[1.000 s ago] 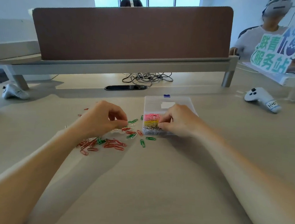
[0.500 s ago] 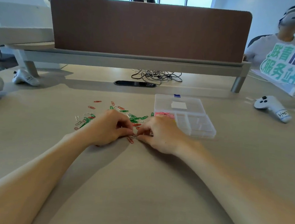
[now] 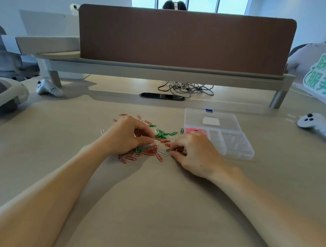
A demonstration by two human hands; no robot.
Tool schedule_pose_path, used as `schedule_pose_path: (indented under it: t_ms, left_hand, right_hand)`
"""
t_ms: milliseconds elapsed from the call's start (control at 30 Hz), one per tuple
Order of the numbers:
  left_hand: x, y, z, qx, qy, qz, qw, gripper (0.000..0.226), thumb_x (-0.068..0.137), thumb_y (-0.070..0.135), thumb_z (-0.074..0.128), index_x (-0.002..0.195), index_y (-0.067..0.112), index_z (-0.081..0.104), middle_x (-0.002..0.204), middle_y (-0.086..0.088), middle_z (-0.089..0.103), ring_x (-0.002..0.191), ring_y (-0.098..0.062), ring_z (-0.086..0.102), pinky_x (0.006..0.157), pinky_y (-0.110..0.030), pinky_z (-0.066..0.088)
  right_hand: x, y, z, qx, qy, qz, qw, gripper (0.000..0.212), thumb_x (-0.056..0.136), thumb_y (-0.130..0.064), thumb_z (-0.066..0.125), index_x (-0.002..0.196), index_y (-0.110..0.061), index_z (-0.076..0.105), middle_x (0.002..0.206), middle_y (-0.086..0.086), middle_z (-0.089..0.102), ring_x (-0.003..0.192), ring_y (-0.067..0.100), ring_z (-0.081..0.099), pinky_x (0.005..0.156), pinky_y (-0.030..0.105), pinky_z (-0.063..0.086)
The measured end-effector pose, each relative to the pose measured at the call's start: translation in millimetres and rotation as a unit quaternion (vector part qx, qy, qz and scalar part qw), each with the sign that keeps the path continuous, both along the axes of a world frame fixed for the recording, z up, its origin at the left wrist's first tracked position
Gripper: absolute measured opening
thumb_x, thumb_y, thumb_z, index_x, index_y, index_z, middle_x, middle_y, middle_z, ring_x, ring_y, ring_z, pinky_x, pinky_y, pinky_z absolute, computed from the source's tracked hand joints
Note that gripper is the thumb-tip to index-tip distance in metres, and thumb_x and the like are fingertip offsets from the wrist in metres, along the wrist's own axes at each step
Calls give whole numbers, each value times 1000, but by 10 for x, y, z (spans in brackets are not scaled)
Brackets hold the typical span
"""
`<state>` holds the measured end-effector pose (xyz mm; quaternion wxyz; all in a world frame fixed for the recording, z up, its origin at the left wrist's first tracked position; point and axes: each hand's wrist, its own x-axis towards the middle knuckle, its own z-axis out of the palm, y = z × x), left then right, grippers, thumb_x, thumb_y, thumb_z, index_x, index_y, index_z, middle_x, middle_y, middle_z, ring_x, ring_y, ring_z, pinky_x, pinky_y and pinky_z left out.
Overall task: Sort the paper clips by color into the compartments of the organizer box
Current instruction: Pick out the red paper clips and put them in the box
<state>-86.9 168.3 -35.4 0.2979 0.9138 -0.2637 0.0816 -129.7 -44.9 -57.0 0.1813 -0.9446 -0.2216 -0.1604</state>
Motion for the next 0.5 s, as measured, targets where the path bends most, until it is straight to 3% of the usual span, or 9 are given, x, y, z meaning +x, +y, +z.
schedule_pose_path:
  t_ms: [133, 267, 400, 500]
  left_hand:
    - [20, 29, -3, 19, -7, 20, 1000, 10, 83, 21, 72, 91, 25, 75, 86, 15, 69, 82, -2, 62, 68, -4, 44]
    - [26, 23, -5, 20, -27, 65, 997, 8, 85, 19, 68, 89, 22, 74, 80, 14, 65, 73, -2, 56, 64, -11, 38]
    - [51, 32, -37, 11, -57, 117, 991, 9, 86, 23, 66, 89, 25, 74, 81, 12, 64, 70, 4, 51, 73, -20, 36]
    - [31, 2, -72, 35, -58, 101, 993, 9, 85, 31, 68, 92, 29, 73, 83, 14, 61, 77, -3, 51, 79, -26, 39]
  right_hand:
    - [-24, 16, 18, 24, -2, 6, 1000, 22, 88, -40, 61, 89, -23, 75, 82, -7, 69, 77, 12, 54, 82, 38, 46]
    - [-58, 125, 21, -9, 0, -17, 1000, 32, 89, -52, 57, 92, -25, 74, 84, -3, 65, 83, 17, 47, 82, 37, 39]
    - [-94, 230, 43, -27, -4, -18, 999, 23, 93, -38, 59, 104, -25, 74, 97, -1, 66, 93, 19, 52, 79, 33, 30]
    - [-97, 241, 54, -12, 5, -27, 1000, 16, 92, -28, 61, 99, -21, 74, 100, 0, 66, 98, 20, 54, 82, 34, 35]
